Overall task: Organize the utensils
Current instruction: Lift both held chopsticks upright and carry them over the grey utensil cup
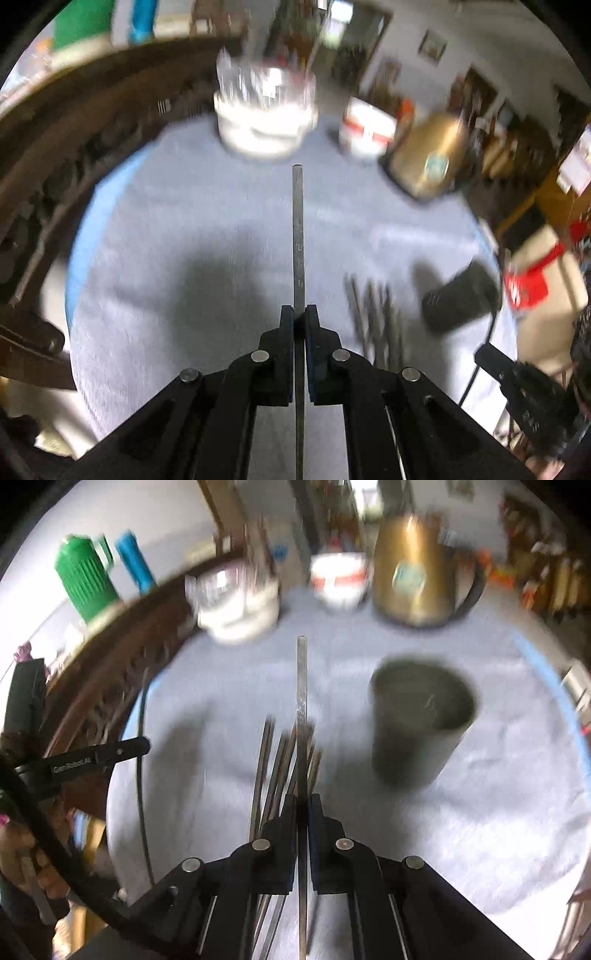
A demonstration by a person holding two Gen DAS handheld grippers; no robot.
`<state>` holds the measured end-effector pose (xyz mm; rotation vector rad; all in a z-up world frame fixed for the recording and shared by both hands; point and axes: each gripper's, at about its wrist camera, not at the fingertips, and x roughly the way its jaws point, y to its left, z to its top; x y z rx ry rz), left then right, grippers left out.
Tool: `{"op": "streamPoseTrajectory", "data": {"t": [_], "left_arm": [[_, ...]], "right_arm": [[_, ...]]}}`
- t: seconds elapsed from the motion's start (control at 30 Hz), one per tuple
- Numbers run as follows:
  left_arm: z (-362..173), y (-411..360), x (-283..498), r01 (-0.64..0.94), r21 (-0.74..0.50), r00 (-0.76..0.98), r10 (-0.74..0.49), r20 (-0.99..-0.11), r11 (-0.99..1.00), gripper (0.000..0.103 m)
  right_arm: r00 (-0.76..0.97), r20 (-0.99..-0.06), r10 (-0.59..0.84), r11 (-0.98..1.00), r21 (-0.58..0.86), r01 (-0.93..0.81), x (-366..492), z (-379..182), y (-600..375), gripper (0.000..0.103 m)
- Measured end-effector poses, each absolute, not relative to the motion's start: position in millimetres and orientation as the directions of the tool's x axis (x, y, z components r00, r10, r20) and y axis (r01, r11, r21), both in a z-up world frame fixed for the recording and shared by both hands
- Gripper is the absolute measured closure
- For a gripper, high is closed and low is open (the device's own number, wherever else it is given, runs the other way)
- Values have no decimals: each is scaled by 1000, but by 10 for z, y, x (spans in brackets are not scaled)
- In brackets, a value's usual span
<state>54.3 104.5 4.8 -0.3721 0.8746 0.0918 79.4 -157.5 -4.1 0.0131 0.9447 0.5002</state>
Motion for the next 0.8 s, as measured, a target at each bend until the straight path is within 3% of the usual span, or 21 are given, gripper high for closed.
{"op": "streamPoseTrajectory", "data": {"t": [0.2, 0.33, 0.53, 0.8], "left_arm": [[140, 843, 403, -244, -241, 799, 54, -599, 939, 97], [100, 707, 353, -249, -188, 828, 108, -550, 950, 98], [-12, 648, 250, -249, -151, 827, 129, -547, 957, 97], [46, 672, -28, -245, -166, 843, 125, -523, 955, 97]], "right_arm": [[760, -542, 358, 931, 142, -337, 534, 99, -1730, 97], [816, -485, 315, 947, 100, -306, 485, -19, -1769, 97], [848, -436, 302, 948, 46, -314, 218, 23, -1820, 96], [837, -444, 319, 944, 69, -323, -28, 128, -2028, 96]]}}
